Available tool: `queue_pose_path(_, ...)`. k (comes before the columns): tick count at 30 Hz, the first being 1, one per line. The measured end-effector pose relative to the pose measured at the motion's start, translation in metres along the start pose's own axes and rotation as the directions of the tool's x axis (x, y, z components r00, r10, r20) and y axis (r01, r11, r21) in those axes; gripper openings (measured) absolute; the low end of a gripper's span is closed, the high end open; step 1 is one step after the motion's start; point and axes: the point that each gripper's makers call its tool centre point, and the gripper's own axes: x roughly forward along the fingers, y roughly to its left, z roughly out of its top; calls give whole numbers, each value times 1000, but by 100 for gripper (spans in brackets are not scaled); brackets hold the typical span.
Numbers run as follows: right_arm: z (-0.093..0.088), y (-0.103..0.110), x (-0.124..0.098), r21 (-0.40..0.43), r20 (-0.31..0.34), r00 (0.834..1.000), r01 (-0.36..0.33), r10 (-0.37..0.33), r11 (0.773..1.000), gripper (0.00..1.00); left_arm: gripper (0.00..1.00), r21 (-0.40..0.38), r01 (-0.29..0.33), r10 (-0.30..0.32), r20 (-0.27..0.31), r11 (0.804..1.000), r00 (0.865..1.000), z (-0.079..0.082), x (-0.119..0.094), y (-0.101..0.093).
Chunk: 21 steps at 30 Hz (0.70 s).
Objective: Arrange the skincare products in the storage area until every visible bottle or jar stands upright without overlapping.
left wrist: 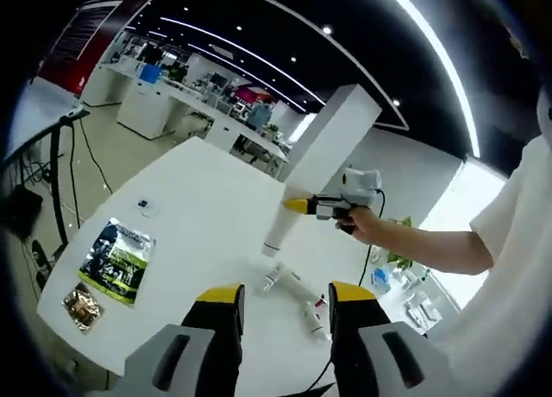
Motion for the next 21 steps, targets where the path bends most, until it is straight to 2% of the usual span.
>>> queue_pose_path(3,-9,-8,7,-29,-11,1000,-11,10,1000,6,40,-2,-27,27,15,1000,1000,0,-6,4)
queue_pose_path(5,-15,-13,12,-54,-18,1000,-23,22,998,6,40,-31,-46,47,34,998,998,-1,-10,6)
queue_pose_path(9,-21,-17,17,-58,-12,999,-42,41,997,6,40,-18,-59,60,23,998,998,-5,-16,6)
queue_pose_path(11,-19,-20,20,-42,9,999,-38,39,998,6,40,-38,-67,68,22,997,997,-6,-18,8)
queue_pose_path(13,-17,-23,22,-47,28,999,-33,34,998,6,40,-82,-60,63,38,995,997,-1,-19,6)
queue_pose_path(17,-16,-30,25,-43,47,998,-43,45,998,6,40,-90,-32,39,70,995,997,10,-16,-4)
queue_pose_path(21,-20,-32,26,-62,52,997,-62,65,996,6,40,-71,-10,14,57,997,998,7,-12,-11)
